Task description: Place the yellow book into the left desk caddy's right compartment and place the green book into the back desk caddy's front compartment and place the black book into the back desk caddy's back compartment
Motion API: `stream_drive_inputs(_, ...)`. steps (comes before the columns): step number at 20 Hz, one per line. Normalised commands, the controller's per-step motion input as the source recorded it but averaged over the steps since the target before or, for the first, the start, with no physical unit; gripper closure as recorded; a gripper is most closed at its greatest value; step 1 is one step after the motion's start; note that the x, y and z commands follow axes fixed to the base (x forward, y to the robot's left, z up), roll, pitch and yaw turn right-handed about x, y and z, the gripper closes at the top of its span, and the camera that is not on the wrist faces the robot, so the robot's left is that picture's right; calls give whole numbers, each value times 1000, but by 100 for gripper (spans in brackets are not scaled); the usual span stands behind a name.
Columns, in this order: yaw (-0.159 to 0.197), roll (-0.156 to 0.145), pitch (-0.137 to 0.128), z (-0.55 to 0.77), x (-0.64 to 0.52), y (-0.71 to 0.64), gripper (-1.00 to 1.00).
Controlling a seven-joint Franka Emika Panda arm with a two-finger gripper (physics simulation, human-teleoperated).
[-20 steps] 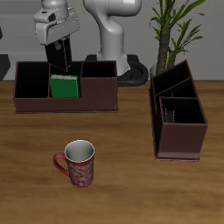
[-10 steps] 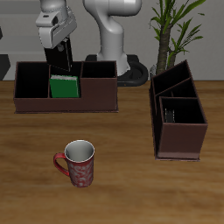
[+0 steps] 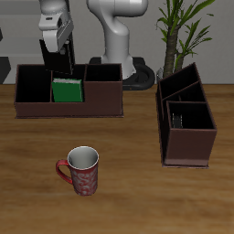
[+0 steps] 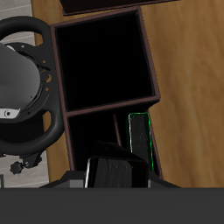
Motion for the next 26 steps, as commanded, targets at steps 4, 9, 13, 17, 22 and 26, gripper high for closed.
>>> stream_drive_inputs(4, 48, -25, 22, -59, 104, -24, 100)
stream_drive_inputs(9, 133, 20, -9, -56, 118, 75, 100)
stream_drive_inputs(13, 109, 36, 13, -116, 73, 109, 100)
stream_drive_inputs(17, 8, 40, 27, -114, -30, 215, 100)
stream_drive_inputs(22, 1, 21, 33, -77, -62, 84, 100)
stream_drive_inputs(26, -5, -8, 24, -94, -47, 19, 100)
